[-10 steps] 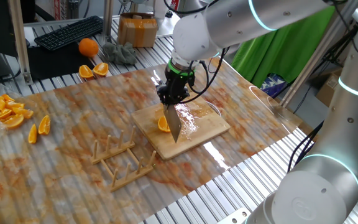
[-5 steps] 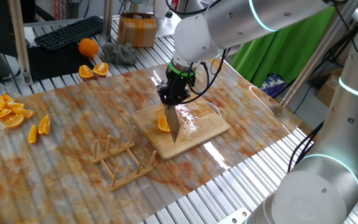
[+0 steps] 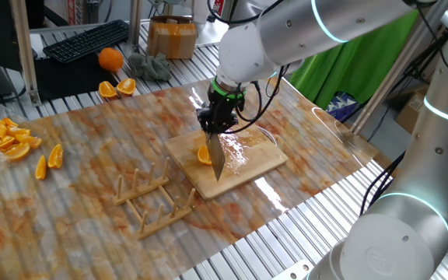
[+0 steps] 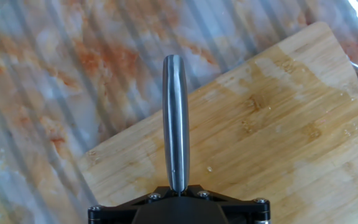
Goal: Chop the orange
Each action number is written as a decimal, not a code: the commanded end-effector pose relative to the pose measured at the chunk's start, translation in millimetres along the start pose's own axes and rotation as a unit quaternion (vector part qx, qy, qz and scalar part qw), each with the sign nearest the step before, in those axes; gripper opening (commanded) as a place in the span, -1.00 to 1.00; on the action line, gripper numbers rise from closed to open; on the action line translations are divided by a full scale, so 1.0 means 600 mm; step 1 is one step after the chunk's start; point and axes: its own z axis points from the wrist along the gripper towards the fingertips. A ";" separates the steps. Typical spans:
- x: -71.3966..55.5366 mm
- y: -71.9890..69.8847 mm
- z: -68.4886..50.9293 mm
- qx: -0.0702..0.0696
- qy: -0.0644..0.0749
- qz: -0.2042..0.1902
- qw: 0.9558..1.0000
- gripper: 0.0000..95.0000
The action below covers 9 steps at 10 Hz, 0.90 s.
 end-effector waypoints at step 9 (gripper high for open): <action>0.006 -0.003 0.016 0.005 -0.034 0.006 0.999 -1.00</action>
